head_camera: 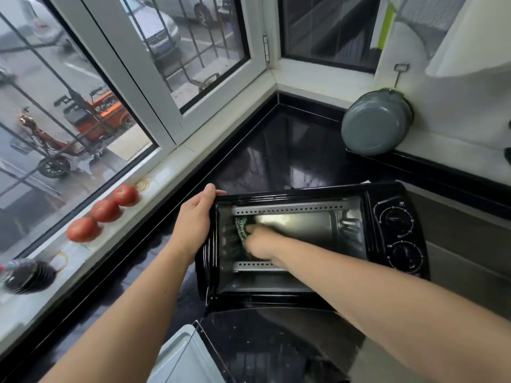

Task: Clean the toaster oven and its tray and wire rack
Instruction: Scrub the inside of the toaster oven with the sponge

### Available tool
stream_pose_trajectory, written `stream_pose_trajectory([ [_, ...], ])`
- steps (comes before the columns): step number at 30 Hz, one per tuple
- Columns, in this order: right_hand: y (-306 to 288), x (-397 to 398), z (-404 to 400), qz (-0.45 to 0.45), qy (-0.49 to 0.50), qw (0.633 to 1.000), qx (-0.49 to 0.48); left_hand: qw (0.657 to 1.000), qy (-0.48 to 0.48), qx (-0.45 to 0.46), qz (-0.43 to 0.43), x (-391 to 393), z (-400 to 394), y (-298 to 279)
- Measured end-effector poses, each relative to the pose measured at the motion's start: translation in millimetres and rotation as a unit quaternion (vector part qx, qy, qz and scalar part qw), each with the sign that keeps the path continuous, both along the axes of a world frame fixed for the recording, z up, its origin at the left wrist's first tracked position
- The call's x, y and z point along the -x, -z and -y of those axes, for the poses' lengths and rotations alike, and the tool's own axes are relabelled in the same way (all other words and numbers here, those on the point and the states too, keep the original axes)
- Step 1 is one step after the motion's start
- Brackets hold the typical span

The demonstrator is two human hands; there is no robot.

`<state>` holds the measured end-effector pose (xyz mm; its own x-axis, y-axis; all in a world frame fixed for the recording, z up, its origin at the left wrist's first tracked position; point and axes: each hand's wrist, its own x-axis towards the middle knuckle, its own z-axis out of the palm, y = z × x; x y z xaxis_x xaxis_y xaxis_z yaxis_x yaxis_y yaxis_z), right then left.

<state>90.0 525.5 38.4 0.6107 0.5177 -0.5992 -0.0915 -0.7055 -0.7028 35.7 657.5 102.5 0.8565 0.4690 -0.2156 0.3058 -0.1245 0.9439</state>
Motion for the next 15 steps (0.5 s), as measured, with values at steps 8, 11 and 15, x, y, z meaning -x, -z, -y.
stream_pose_trajectory([
  [8,5,-18,-6,-0.089,0.075,0.991,-0.066,1.000,-0.010,0.005,-0.002,-2,-3,4],
  [11,6,-12,-6,-0.116,0.070,0.988,-0.077,1.000,-0.008,0.008,0.005,-1,-4,6],
  [15,10,-6,2,-0.106,0.028,0.989,-0.095,1.000,-0.013,0.012,0.012,-1,-4,5],
])
